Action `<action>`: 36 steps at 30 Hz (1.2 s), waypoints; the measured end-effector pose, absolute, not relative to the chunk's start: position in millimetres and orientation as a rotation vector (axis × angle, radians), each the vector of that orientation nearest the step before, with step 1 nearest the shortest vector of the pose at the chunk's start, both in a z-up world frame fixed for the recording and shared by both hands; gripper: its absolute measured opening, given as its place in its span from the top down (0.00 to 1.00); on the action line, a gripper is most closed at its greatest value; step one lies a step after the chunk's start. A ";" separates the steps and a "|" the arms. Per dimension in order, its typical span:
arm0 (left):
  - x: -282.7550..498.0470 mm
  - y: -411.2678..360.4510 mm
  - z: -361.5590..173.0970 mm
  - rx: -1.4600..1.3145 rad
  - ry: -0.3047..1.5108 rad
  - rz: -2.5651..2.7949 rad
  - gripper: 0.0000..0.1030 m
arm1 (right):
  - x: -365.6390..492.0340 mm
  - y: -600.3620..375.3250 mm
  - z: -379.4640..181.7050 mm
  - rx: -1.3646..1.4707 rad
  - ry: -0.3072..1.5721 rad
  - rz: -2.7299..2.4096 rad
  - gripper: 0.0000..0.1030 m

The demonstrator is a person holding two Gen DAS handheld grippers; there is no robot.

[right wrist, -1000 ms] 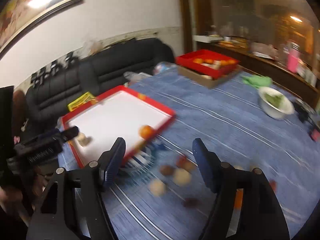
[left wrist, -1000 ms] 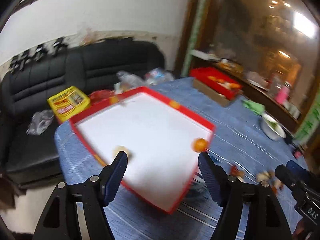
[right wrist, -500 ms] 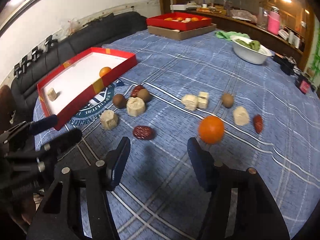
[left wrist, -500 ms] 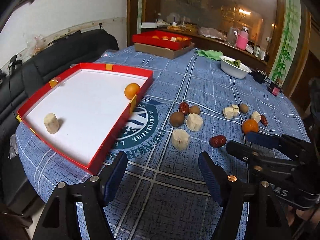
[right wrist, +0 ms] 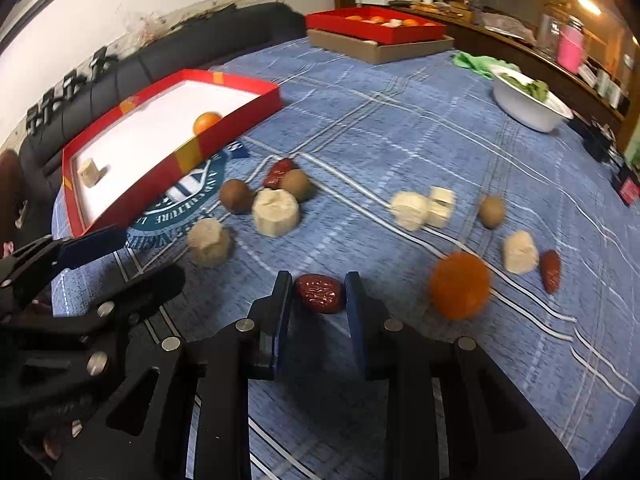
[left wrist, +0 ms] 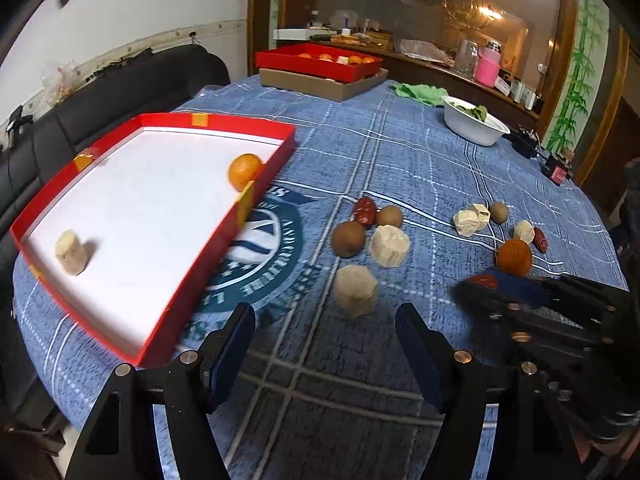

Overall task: Organize fruits
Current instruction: 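Grasp another beige round cake with the left gripper while the right holds the date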

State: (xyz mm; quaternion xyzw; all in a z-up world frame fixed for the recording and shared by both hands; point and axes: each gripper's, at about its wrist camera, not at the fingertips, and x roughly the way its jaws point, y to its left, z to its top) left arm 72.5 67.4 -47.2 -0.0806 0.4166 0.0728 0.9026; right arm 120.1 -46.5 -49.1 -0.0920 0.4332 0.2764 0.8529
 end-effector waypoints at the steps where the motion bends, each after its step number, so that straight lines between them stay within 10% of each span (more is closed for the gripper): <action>1: 77.1 64.9 -47.8 -0.164 0.867 0.144 0.32 | 120.8 -53.7 -47.0 -0.178 0.908 0.571 0.75; 6: 100.0 55.7 -54.5 -0.160 0.897 0.147 0.36 | 123.6 -82.1 -36.9 -0.094 0.877 0.535 0.75; 10: 105.7 57.9 -58.4 -0.146 0.911 0.188 0.75 | 125.1 -89.8 -33.5 -0.052 0.857 0.546 0.75; 36: 49.5 31.1 -32.1 -0.144 0.825 0.062 0.75 | 84.8 -111.7 -22.7 -0.060 0.839 0.504 0.75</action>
